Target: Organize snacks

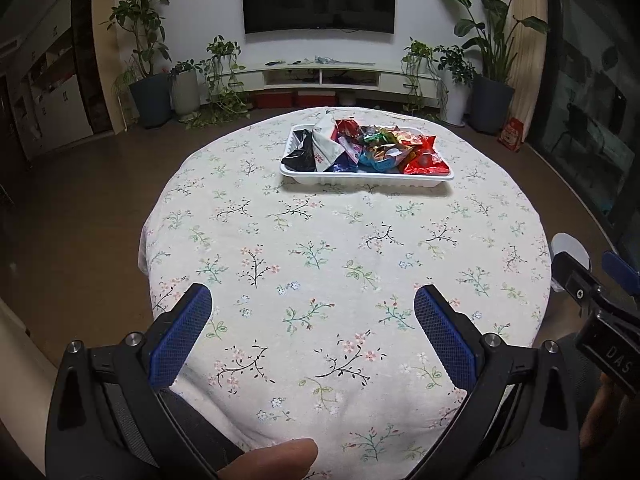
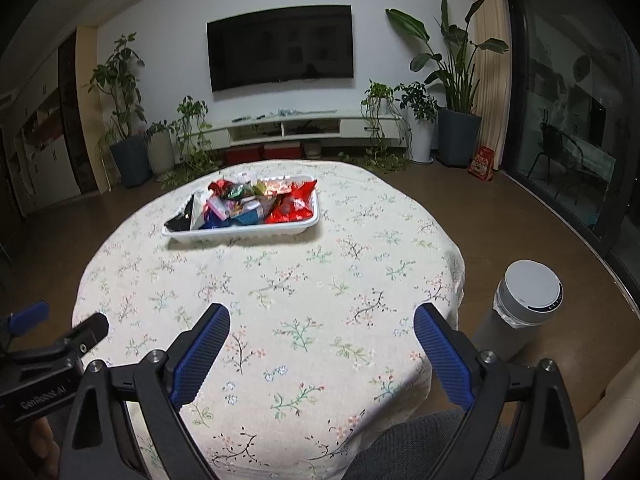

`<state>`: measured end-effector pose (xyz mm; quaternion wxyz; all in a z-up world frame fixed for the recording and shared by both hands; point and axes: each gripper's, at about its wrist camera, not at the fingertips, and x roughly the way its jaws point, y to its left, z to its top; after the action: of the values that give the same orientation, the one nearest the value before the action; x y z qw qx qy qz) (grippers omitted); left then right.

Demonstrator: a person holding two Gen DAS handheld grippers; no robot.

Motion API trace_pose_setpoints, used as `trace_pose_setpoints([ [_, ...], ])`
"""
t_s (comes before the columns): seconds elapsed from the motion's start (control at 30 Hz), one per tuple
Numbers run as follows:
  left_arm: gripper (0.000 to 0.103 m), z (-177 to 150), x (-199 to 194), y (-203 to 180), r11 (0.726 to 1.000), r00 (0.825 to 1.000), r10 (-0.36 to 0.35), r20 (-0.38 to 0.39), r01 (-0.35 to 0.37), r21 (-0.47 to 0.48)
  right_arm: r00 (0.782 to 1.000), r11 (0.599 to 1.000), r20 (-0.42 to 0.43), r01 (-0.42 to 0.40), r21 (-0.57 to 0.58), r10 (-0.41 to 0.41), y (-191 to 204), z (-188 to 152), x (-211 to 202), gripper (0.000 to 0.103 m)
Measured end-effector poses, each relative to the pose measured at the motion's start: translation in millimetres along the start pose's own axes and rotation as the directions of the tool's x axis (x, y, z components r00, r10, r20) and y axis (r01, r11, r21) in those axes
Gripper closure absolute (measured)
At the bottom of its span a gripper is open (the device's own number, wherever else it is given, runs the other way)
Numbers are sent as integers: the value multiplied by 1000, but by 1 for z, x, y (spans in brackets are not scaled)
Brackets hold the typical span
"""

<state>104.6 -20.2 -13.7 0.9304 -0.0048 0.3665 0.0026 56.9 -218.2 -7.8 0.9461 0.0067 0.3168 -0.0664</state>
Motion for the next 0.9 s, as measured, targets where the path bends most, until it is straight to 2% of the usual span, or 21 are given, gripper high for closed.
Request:
trace_pose_setpoints([
  [0.5,0,-3,-2,2,1000,1000,-4,7,5,-4,999,998,-50,-1,-61,-2,22,-12,7,7],
  [0.9,0,-7,-1,2,999,999,-34,10,34,-6,997,999,-80,10,-46,-14,22,-14,14,7],
])
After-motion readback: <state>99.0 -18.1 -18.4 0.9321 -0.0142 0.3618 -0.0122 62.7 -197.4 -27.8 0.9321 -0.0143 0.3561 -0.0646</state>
